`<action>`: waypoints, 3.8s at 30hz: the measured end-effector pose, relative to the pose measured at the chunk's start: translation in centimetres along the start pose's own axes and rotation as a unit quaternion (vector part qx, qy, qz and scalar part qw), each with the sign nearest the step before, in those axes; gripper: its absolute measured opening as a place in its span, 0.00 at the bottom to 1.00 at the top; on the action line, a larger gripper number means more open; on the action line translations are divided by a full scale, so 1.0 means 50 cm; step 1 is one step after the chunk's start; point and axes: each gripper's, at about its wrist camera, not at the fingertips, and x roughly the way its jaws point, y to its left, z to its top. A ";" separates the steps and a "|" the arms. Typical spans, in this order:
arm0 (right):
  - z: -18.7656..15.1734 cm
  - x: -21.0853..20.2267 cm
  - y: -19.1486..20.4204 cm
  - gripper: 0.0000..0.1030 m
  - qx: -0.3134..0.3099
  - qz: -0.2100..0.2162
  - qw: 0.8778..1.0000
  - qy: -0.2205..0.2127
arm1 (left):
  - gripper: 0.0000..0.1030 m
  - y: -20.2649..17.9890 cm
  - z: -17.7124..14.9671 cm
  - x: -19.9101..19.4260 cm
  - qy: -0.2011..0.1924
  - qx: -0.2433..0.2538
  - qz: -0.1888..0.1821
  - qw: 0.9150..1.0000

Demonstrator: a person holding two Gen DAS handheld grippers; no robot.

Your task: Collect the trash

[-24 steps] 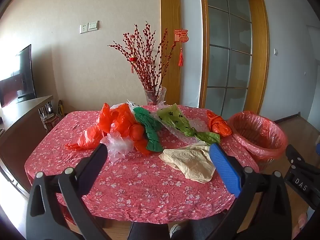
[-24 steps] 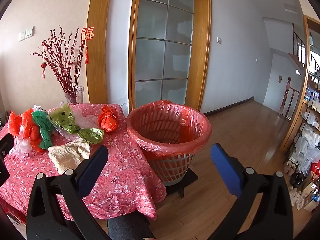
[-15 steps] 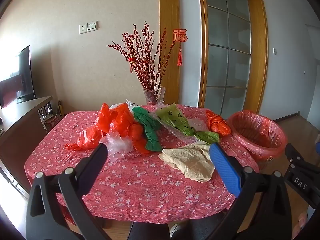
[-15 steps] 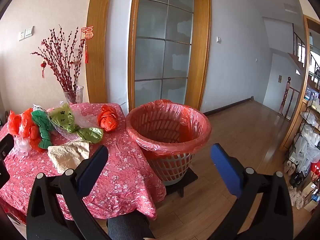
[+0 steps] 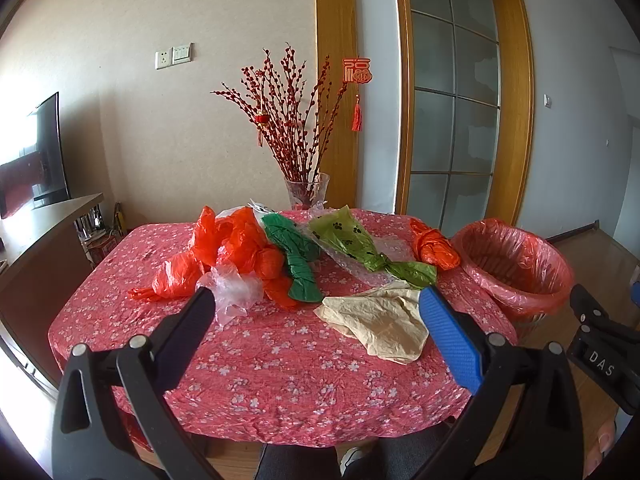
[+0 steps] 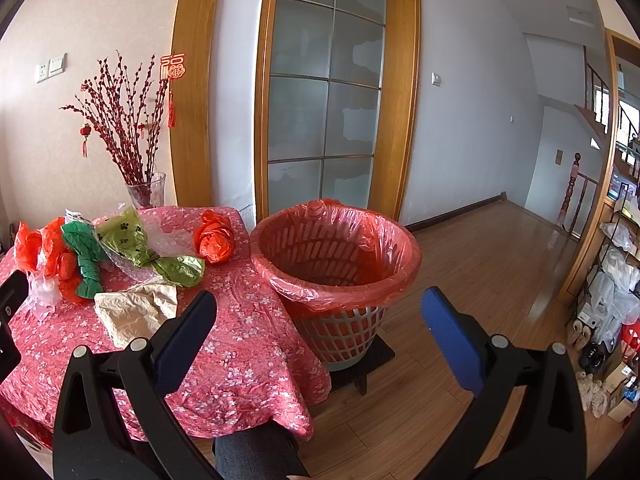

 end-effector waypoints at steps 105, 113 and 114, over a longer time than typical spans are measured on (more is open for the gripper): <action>0.081 0.292 0.337 0.54 -0.093 0.251 0.958 0.106 | 0.96 0.327 -0.036 0.161 0.080 -0.104 0.126 0.983; 0.052 0.364 0.398 0.52 -0.138 0.258 0.944 0.156 | 0.96 0.357 -0.044 0.189 0.092 -0.108 0.133 0.981; 0.049 0.369 0.401 0.52 -0.140 0.257 0.943 0.159 | 0.95 0.361 -0.044 0.193 0.093 -0.107 0.133 0.981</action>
